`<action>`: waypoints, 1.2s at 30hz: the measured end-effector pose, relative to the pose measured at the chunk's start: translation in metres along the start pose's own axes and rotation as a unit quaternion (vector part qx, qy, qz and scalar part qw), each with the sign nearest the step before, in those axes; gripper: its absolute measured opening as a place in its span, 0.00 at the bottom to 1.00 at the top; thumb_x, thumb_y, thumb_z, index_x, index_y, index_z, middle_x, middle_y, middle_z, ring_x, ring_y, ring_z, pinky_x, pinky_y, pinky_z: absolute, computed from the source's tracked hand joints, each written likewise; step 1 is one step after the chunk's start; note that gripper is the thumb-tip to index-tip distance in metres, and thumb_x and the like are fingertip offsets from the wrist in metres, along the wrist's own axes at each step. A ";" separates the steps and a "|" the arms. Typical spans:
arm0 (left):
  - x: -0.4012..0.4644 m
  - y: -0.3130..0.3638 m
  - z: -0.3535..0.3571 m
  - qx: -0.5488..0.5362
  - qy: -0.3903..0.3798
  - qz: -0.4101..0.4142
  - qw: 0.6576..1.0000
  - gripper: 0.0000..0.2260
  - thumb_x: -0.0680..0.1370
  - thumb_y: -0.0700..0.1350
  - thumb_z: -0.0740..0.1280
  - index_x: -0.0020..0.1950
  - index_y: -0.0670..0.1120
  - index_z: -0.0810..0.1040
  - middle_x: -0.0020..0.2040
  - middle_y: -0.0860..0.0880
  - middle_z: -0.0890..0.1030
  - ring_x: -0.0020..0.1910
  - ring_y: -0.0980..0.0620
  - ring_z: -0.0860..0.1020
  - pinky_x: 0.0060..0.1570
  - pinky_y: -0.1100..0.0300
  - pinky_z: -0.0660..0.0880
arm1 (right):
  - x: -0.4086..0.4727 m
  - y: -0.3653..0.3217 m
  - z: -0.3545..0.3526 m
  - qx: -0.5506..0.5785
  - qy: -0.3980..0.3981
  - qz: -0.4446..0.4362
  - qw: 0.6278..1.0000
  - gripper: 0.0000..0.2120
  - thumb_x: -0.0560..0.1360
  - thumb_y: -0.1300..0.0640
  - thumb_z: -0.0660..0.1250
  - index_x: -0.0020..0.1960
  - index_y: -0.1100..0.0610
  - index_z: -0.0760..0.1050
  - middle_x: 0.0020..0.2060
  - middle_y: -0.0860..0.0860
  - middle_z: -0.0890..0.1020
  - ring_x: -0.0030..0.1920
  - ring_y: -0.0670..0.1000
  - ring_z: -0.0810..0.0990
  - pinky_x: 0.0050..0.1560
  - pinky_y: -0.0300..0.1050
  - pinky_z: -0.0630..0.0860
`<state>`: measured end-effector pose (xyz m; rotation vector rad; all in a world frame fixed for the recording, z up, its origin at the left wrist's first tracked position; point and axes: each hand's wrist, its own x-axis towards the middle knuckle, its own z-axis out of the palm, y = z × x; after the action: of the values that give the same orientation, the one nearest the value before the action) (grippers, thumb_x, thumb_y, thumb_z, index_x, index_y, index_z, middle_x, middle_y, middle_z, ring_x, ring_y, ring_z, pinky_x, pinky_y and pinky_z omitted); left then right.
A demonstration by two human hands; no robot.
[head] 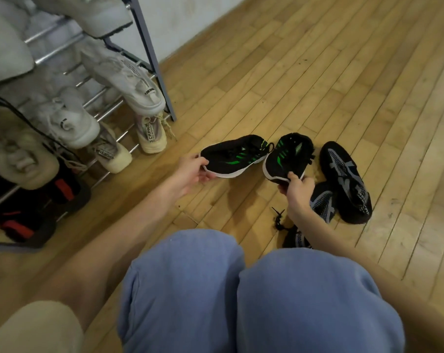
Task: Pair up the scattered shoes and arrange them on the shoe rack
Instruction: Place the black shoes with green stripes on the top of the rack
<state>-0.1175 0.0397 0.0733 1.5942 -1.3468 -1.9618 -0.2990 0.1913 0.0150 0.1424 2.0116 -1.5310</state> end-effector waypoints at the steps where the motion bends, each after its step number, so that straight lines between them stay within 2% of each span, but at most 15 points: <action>1: -0.004 0.003 -0.006 0.044 0.030 0.043 0.998 0.12 0.79 0.36 0.60 0.61 0.36 0.73 0.37 0.43 0.78 0.25 0.53 0.78 0.22 0.66 0.71 | -0.003 -0.001 0.000 -0.004 0.000 -0.010 1.000 0.13 0.81 0.59 0.59 0.63 0.62 0.65 0.54 0.59 0.76 0.40 0.50 0.77 0.35 0.40 0.74; 3: -0.014 0.010 -0.019 0.113 0.090 0.126 0.981 0.09 0.79 0.39 0.61 0.58 0.42 0.76 0.34 0.48 0.76 0.26 0.55 0.75 0.22 0.67 0.68 | -0.011 -0.004 0.000 -0.024 -0.002 -0.042 0.999 0.15 0.81 0.58 0.59 0.66 0.60 0.66 0.57 0.57 0.77 0.48 0.52 0.79 0.42 0.43 0.78; 5: -0.025 0.014 -0.035 0.148 0.122 0.195 0.962 0.07 0.80 0.42 0.62 0.51 0.44 0.78 0.32 0.51 0.74 0.28 0.56 0.72 0.25 0.69 0.67 | -0.022 -0.005 -0.001 -0.049 -0.008 -0.078 0.996 0.17 0.81 0.58 0.59 0.69 0.58 0.67 0.59 0.56 0.78 0.57 0.54 0.79 0.54 0.52 0.80; 8: -0.037 0.018 -0.058 0.185 0.158 0.247 0.938 0.13 0.80 0.46 0.62 0.40 0.41 0.77 0.32 0.50 0.73 0.32 0.55 0.71 0.29 0.65 0.65 | -0.035 -0.010 0.000 -0.064 -0.032 -0.117 0.991 0.18 0.81 0.58 0.59 0.70 0.56 0.67 0.61 0.54 0.78 0.61 0.54 0.78 0.59 0.59 0.77; 10: -0.045 0.021 -0.071 0.186 0.180 0.273 0.927 0.17 0.80 0.49 0.62 0.42 0.36 0.78 0.34 0.47 0.73 0.34 0.53 0.70 0.33 0.59 0.63 | -0.046 -0.019 0.003 -0.067 -0.053 -0.135 0.987 0.20 0.81 0.56 0.58 0.72 0.55 0.66 0.64 0.52 0.76 0.64 0.54 0.75 0.63 0.58 0.75; 12: -0.055 0.029 -0.080 0.167 0.188 0.296 0.922 0.18 0.80 0.51 0.62 0.40 0.37 0.78 0.33 0.48 0.71 0.33 0.54 0.69 0.33 0.59 0.63 | -0.056 -0.032 0.005 -0.067 -0.071 -0.178 0.979 0.21 0.82 0.56 0.57 0.74 0.54 0.64 0.68 0.51 0.74 0.68 0.52 0.71 0.67 0.50 0.70; 14: -0.066 0.041 -0.085 0.147 0.179 0.317 0.920 0.17 0.79 0.51 0.64 0.34 0.44 0.75 0.30 0.51 0.69 0.30 0.59 0.68 0.31 0.65 0.62 | -0.068 -0.048 0.007 -0.046 -0.090 -0.222 0.970 0.20 0.82 0.57 0.55 0.74 0.54 0.65 0.67 0.48 0.73 0.66 0.47 0.70 0.63 0.39 0.68; 16: -0.077 0.056 -0.087 0.138 0.171 0.339 0.915 0.15 0.78 0.52 0.65 0.32 0.51 0.74 0.30 0.53 0.71 0.30 0.62 0.70 0.32 0.67 0.64 | -0.077 -0.064 0.010 0.000 -0.112 -0.245 0.963 0.19 0.82 0.58 0.55 0.72 0.54 0.67 0.64 0.47 0.74 0.63 0.45 0.71 0.58 0.33 0.69; 19: -0.094 0.077 -0.090 0.111 0.162 0.361 0.912 0.10 0.75 0.57 0.66 0.37 0.53 0.76 0.39 0.49 0.77 0.41 0.53 0.76 0.44 0.56 0.70 | -0.091 -0.087 0.019 0.089 -0.137 -0.242 0.956 0.15 0.81 0.59 0.57 0.66 0.55 0.73 0.60 0.48 0.78 0.61 0.46 0.75 0.58 0.36 0.74; 22: -0.113 0.102 -0.096 0.082 0.148 0.393 0.904 0.08 0.77 0.52 0.66 0.45 0.48 0.78 0.44 0.47 0.79 0.45 0.53 0.77 0.47 0.57 0.72 | -0.111 -0.110 0.026 0.143 -0.143 -0.259 0.945 0.13 0.80 0.62 0.57 0.59 0.50 0.74 0.52 0.42 0.79 0.54 0.41 0.77 0.49 0.30 0.75; 26: -0.138 0.145 -0.108 0.062 0.148 0.440 0.884 0.18 0.76 0.53 0.67 0.49 0.38 0.78 0.43 0.42 0.77 0.43 0.50 0.75 0.45 0.55 0.69 | -0.134 -0.139 0.036 0.179 -0.165 -0.292 0.925 0.15 0.80 0.61 0.57 0.64 0.55 0.76 0.56 0.47 0.81 0.58 0.45 0.78 0.55 0.37 0.75; 29: -0.156 0.177 -0.110 0.053 0.172 0.468 0.865 0.14 0.76 0.53 0.67 0.46 0.41 0.79 0.41 0.44 0.77 0.40 0.52 0.76 0.42 0.56 0.70 | -0.154 -0.165 0.046 0.206 -0.184 -0.326 0.904 0.15 0.80 0.63 0.57 0.63 0.54 0.76 0.53 0.44 0.81 0.54 0.39 0.79 0.51 0.32 0.75; 31: -0.165 0.199 -0.114 0.037 0.187 0.478 0.858 0.13 0.76 0.53 0.68 0.43 0.43 0.80 0.39 0.45 0.77 0.39 0.53 0.76 0.40 0.56 0.70 | -0.167 -0.184 0.057 0.220 -0.211 -0.346 0.888 0.15 0.80 0.64 0.57 0.62 0.54 0.76 0.52 0.43 0.82 0.54 0.40 0.79 0.53 0.34 0.76; 34: -0.173 0.236 -0.124 0.029 0.196 0.488 0.850 0.18 0.73 0.57 0.69 0.40 0.41 0.79 0.37 0.45 0.77 0.38 0.51 0.76 0.40 0.56 0.70 | -0.182 -0.216 0.079 0.252 -0.255 -0.354 0.864 0.16 0.79 0.66 0.57 0.59 0.53 0.77 0.49 0.44 0.83 0.53 0.42 0.81 0.50 0.34 0.76; 36: -0.176 0.259 -0.131 0.029 0.218 0.478 0.850 0.16 0.73 0.56 0.69 0.36 0.43 0.77 0.35 0.47 0.77 0.37 0.51 0.76 0.38 0.57 0.70 | -0.193 -0.237 0.094 0.253 -0.277 -0.368 0.850 0.16 0.79 0.66 0.56 0.58 0.53 0.77 0.49 0.46 0.83 0.54 0.45 0.80 0.49 0.33 0.75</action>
<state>-0.0248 -0.0371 0.3908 0.9508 -1.5521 -0.9019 -0.2061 0.0791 0.2999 -0.8700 1.1915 -2.2109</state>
